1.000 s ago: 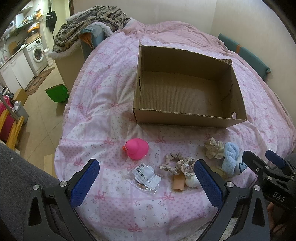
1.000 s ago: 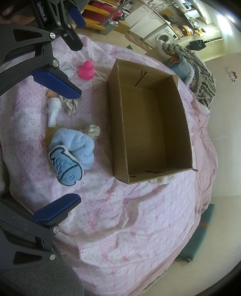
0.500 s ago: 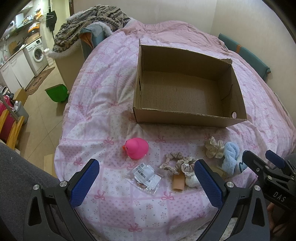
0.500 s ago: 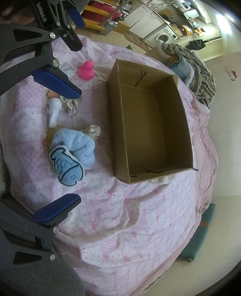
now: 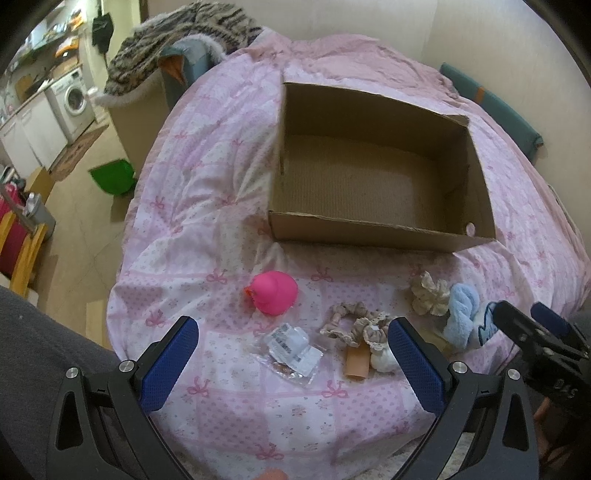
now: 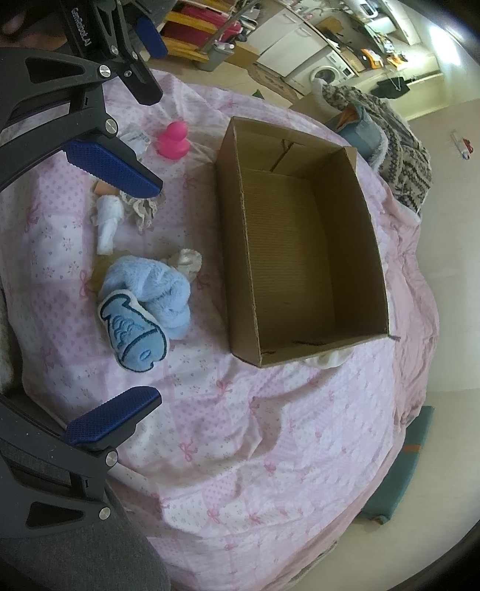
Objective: Organize soft objects
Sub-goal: 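Grasp the pink rubber duck with the left tool while the right tool grasps the blue fish sock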
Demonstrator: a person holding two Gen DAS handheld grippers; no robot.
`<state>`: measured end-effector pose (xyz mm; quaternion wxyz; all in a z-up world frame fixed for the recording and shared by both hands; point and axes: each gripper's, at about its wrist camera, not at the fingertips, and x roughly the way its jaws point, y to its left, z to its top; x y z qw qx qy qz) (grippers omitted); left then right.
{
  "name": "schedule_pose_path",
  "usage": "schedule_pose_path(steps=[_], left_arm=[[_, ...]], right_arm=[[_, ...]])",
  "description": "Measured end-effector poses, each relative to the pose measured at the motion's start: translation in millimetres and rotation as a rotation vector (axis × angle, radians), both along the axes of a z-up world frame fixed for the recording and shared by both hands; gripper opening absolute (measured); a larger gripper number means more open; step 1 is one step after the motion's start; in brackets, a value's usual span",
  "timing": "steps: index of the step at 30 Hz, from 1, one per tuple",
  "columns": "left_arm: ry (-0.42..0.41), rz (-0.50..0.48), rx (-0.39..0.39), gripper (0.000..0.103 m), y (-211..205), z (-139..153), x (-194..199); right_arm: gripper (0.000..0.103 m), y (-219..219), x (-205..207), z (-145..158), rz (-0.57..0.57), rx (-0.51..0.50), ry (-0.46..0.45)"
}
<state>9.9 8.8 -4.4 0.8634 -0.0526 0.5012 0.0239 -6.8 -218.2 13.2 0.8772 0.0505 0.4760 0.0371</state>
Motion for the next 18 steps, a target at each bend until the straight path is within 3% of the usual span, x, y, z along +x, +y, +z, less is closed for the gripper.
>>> schedule_pose_path(steps=[6,12,16,18], left_arm=[[0.083,0.082,-0.026,0.102,32,8,31],[0.249,0.094,-0.094,0.102,48,-24,64],[0.325,0.097,-0.118,0.086,48,-51,79],[0.355,0.105,-0.137,0.084,47,-62,87]], right_arm=[[0.103,-19,20,10,-0.008,0.061,0.071],[0.103,-43,45,2,-0.044,0.172,0.200],[0.103,-53,54,-15,-0.064,0.213,0.285],[0.103,-55,55,-23,-0.070,0.219,0.305]])
